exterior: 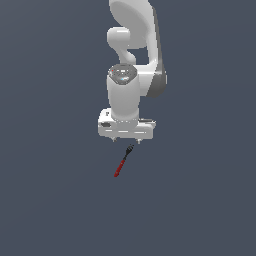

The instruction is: Pick up the object and move it to a goal position.

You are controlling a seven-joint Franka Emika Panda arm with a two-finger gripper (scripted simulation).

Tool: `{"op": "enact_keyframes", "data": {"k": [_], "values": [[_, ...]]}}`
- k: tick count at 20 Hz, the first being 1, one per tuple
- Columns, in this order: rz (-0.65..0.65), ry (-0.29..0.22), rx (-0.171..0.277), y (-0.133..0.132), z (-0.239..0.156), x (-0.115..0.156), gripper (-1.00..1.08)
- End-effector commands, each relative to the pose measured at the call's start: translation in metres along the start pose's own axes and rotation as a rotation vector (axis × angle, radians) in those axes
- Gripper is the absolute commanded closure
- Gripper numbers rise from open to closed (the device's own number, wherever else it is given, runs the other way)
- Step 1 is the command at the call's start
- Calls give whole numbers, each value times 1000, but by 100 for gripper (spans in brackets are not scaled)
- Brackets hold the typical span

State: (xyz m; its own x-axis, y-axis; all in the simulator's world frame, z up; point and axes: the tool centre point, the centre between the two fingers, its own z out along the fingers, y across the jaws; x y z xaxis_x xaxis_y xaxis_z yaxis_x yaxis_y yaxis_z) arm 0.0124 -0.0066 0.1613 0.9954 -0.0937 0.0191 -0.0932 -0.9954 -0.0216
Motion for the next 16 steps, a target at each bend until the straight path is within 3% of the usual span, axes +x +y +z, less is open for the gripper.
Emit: {"op": "enact_keyframes", "data": {"k": [1,16], "values": [[45,-3,-1,1,13,2,-92],[327,-15,-21,10,97,9,-92]]}}
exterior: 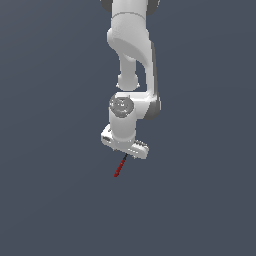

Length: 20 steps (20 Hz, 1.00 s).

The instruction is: Pick up the object and move it to a goal position.

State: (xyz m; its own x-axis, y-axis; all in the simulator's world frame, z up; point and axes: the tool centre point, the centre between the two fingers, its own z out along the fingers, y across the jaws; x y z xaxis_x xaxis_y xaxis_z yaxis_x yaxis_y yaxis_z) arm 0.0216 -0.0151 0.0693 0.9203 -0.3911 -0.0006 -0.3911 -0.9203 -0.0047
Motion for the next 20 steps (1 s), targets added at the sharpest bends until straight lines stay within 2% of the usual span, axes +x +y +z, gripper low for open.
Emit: {"op": "enact_keyframes", "data": {"k": [1,11,20], "values": [[27,1,-2,1,7,1,-92],[41,0,-5,1,18,1,-92],[44,1,-5,2,57,0,-92]]}}
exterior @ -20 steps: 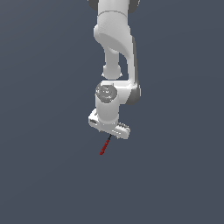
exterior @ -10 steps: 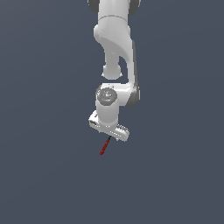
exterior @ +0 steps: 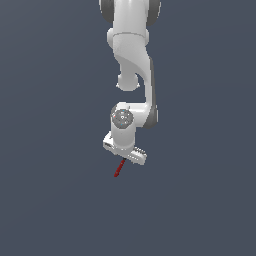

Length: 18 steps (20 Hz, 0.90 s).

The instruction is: Pick up the object and move it to a goal position.

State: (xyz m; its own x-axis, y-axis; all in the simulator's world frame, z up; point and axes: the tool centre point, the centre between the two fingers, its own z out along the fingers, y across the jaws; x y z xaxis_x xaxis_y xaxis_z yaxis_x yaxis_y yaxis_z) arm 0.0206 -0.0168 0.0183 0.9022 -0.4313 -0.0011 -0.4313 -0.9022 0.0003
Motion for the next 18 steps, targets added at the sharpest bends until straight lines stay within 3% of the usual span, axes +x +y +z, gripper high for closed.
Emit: {"op": "enact_keyframes", "data": {"k": [1,5,6,18], "values": [[1,1,0,0,8,0,-92],[1,1,0,-1,12,1,-92],[1,1,0,-1,12,1,108],[4,3,0,1,8,3,108]]}}
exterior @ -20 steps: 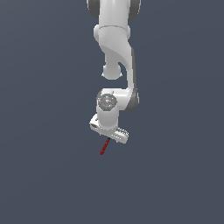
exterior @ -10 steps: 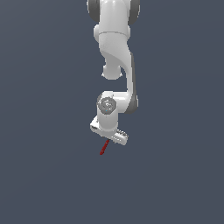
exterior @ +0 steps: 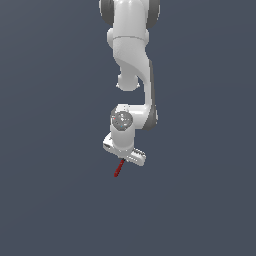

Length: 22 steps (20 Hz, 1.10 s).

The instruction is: Pick up the object and move it to a goal position.

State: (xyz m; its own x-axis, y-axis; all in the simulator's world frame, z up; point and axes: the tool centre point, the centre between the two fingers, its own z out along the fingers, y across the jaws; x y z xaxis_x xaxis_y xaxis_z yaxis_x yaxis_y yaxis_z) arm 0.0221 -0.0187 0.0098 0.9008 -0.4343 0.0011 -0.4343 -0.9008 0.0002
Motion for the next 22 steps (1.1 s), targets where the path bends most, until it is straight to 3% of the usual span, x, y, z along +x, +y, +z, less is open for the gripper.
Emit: {"op": "enact_keyframes", "data": {"k": [1,11,22], "values": [[1,1,0,0,-2,0,108],[1,1,0,-1,-49,-3,108],[1,0,0,-6,-168,-11,108]]}}
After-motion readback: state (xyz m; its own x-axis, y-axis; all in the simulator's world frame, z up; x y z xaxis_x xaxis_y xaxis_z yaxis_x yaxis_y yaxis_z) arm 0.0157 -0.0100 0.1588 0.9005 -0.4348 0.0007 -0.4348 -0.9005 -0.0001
